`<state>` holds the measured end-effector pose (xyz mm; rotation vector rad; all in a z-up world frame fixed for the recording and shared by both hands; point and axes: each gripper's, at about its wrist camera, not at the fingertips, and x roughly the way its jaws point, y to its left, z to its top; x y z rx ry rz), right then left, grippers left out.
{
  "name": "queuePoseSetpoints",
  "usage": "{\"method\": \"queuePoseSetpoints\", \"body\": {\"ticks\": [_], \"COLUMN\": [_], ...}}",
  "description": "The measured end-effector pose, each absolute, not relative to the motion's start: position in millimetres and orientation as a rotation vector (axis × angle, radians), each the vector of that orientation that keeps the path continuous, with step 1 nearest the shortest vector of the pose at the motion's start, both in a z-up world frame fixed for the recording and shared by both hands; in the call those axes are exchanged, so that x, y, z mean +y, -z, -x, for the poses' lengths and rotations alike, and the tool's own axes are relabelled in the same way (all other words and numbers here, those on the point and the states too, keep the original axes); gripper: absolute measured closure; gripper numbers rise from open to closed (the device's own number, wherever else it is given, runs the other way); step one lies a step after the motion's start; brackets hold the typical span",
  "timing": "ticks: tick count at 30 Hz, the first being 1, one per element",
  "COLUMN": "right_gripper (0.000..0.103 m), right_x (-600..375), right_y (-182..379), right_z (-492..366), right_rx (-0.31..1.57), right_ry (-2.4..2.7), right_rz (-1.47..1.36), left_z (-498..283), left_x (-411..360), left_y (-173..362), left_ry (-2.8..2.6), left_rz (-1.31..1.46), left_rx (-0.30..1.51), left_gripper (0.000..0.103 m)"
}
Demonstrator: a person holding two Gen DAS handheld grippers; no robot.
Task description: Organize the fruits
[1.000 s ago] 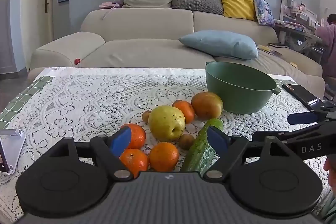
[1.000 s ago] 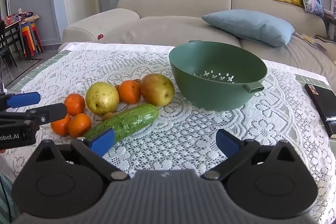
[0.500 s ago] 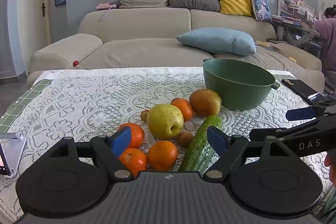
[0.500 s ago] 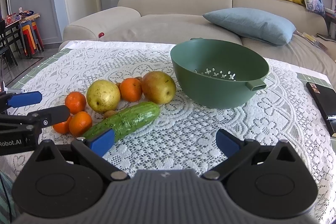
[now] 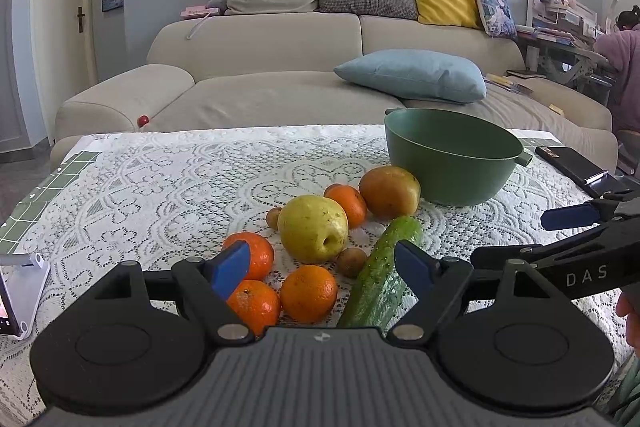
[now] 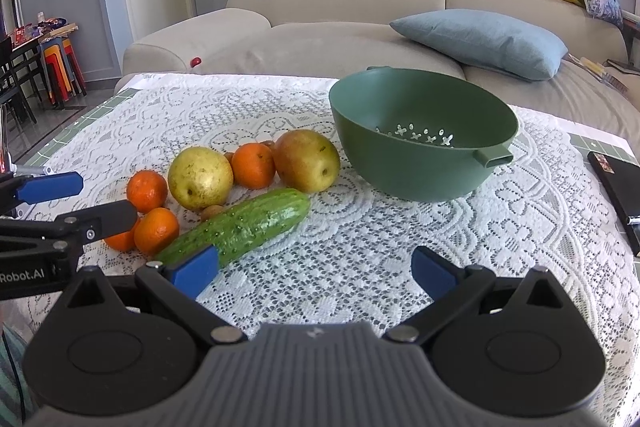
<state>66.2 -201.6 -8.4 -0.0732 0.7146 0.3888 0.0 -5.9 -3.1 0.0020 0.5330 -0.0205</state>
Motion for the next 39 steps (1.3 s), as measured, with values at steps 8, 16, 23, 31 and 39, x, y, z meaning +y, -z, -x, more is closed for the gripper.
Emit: {"method": "queuePoseSetpoints", "body": {"ticks": [8, 16, 23, 31, 39], "right_gripper": [0.004, 0.004, 0.004, 0.004, 0.004], "right_x": [-201.7, -201.6, -201.4, -201.2, -200.7], "right_y": [9.8, 11.1, 12.0, 13.1, 13.6], "right_z": [-68.2, -69.2, -69.8, -70.3, -70.3], "right_rx": [0.729, 0.74, 0.746, 0.754, 0.755], "right_ry": [-0.388, -0.39, -0.388, -0.391, -0.391], "right_rz": [0.063, 0.053, 0.05, 0.05, 0.051], "left_z": [0.7, 0.8, 0.8, 0.8, 0.9], "left_x": [-6.6, -7.4, -7.4, -7.4, -7.5], "left_y": [3.9, 3.7, 3.8, 3.8, 3.8], "left_ry": [0.027, 0.025, 0.025, 0.025, 0.026], "left_rz": [-0.008, -0.01, -0.01, -0.01, -0.01], "left_rx": [0.536, 0.538, 0.538, 0.538, 0.538], "left_gripper": [0.007, 0.007, 0.007, 0.007, 0.007]}}
